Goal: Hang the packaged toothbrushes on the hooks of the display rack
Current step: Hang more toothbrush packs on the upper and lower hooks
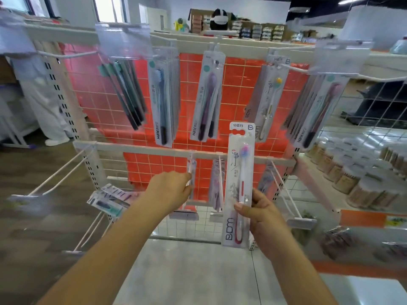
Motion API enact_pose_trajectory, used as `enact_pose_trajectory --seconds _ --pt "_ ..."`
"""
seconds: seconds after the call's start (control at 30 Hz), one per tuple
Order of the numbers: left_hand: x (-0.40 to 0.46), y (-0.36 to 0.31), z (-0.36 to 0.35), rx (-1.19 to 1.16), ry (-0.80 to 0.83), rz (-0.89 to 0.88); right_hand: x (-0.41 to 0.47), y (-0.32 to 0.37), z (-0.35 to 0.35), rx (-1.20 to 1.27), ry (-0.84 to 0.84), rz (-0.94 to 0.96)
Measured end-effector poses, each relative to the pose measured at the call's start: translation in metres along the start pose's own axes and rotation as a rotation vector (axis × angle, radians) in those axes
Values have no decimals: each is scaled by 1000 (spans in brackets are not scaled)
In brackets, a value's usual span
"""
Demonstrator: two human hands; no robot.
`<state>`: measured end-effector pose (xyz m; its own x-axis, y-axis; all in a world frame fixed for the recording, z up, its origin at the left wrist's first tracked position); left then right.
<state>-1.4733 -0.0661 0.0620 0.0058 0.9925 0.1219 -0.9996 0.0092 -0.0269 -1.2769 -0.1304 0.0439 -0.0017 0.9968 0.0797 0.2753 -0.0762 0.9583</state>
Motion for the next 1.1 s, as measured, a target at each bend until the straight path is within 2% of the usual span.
enact_pose_trajectory --seconds 0.23,0.43,0.87,1.1 --pt "-26 37 7 -41 31 -38 -18 6 -32 22 -49 10" --pt "-46 59 16 -224 140 -40 -36 11 -59 9 -93 15" --pt "-81 69 25 -271 104 -60 -60 29 -79 28 -32 58" --pt "-102 20 28 -122 19 -87 -95 42 -45 21 -7 75"
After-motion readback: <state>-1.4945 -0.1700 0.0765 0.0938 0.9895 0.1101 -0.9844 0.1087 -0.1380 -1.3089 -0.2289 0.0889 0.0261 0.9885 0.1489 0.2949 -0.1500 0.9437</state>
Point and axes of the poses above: each hand's wrist, its own x-axis towards the middle knuckle, its own z-axis out of the back of the hand, y = z × x, the point moved 2 cm from there along x, towards the middle knuckle, and after that the axes turned 14 degrees about z, right-handed, at the moved point
